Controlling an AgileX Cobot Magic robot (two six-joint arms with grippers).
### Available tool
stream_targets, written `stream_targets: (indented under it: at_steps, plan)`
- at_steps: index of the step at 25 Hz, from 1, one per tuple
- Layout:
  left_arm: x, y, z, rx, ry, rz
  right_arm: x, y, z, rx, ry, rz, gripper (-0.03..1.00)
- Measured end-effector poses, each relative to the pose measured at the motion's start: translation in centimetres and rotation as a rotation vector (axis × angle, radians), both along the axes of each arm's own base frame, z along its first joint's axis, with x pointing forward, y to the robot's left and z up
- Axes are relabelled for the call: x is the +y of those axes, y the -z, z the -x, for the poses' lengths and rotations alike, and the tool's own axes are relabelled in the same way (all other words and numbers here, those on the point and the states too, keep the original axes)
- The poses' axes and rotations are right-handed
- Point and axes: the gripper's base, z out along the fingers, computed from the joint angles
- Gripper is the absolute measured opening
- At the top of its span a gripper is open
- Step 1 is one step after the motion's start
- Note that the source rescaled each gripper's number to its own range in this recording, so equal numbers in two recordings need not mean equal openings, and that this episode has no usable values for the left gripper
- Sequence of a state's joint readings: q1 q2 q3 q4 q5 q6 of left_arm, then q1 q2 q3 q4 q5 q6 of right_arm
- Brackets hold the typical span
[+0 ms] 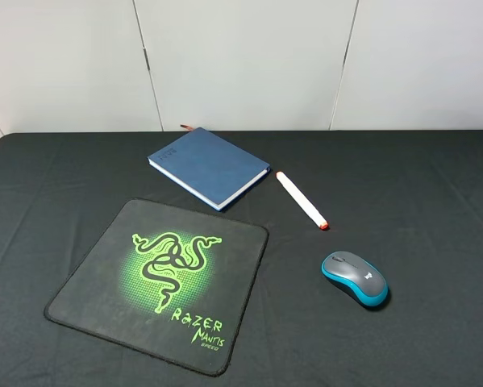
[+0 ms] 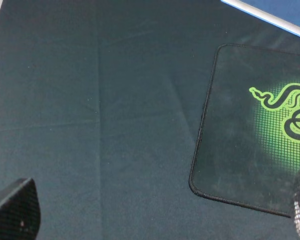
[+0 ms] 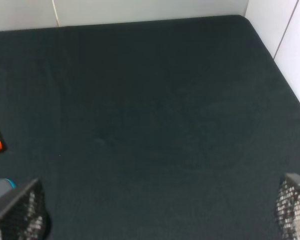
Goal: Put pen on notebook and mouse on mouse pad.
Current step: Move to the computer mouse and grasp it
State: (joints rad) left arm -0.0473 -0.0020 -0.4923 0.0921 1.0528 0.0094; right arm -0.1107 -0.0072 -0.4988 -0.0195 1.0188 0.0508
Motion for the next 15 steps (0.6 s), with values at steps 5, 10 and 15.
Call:
stream_targets:
  at_steps: [5, 10, 15]
  plan:
    - [0.00, 0.00, 0.00, 0.000, 0.000, 0.000, 0.00, 0.00, 0.00, 0.000, 0.000, 0.000, 1.00]
    - [0.00, 0.00, 0.00, 0.000, 0.000, 0.000, 0.15, 0.00, -0.02, -0.002, -0.011, -0.016, 1.00]
    - [0.00, 0.00, 0.00, 0.000, 0.000, 0.000, 0.40, 0.00, -0.04, -0.005, -0.026, -0.050, 1.00]
